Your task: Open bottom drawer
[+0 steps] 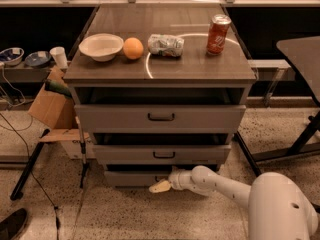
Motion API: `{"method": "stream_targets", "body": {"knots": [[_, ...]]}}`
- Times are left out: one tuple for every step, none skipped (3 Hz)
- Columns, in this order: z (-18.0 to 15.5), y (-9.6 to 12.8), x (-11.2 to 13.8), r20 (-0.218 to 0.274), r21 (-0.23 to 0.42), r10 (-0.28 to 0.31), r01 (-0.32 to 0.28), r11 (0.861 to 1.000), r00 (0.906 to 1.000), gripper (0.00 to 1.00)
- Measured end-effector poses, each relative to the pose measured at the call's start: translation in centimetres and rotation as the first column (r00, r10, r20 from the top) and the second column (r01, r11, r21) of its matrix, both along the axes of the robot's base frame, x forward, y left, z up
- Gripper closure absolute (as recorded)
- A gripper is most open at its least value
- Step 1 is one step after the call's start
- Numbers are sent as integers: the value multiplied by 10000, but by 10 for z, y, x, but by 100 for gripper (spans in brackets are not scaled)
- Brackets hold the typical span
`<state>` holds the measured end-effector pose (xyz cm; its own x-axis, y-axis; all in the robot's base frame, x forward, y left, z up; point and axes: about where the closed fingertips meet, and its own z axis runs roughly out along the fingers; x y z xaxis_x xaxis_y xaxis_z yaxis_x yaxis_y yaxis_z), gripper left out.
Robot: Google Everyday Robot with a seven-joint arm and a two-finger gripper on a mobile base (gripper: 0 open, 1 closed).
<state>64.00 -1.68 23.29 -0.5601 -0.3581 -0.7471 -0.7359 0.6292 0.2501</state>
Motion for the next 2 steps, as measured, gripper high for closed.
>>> {"method": "stream_targets", "body": {"knots": [[-4, 3, 7, 46, 211, -180, 179, 9996, 9998, 0], [-9, 11, 12, -96, 139, -34, 36, 9999, 9999, 0]]}}
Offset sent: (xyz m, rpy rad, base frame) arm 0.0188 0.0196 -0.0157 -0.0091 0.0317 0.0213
